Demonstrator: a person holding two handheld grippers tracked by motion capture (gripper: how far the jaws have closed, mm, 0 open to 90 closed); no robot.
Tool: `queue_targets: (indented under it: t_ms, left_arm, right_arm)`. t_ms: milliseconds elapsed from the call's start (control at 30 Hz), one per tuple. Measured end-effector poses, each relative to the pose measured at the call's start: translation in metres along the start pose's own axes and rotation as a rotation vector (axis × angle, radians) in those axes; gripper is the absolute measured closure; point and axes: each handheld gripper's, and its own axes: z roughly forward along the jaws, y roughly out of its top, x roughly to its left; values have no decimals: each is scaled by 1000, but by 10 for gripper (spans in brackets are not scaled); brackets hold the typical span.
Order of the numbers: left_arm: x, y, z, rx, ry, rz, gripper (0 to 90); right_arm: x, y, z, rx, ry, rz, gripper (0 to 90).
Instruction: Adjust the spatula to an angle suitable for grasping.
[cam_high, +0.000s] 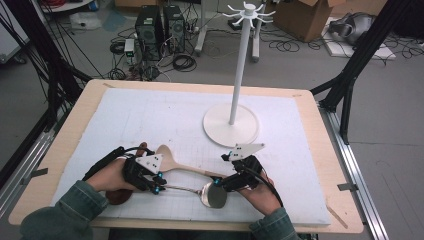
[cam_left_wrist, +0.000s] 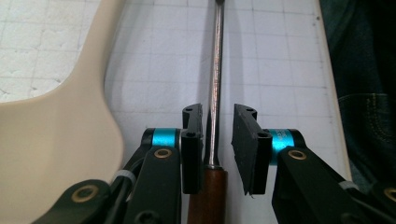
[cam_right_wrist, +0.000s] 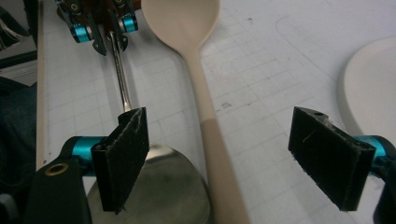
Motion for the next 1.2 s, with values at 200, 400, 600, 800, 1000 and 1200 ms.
queue_targets:
  t_ms: [200, 400, 600, 800, 1000, 1200]
  left_arm:
    - [-2, -6, -12, -54, 17, -15, 661]
    - [-4, -13, -24, -99, 32, -35, 616]
    - [-5, -20, -35, -133, 62, -51, 555]
    - [-7, -26, -44, -156, 89, -73, 511]
    - [-5, -31, -50, -174, 111, -93, 462]
    - [-5, -37, -54, -187, 125, -114, 436]
  right_arm:
    - [7, 6, 13, 22, 48, -10, 196]
    - [14, 12, 27, 32, 97, -14, 201]
    - [21, 18, 41, 61, 151, -39, 267]
    - [28, 24, 58, 101, 206, -70, 382]
    - [35, 29, 74, 143, 258, -109, 519]
    - [41, 32, 91, 199, 284, -144, 631]
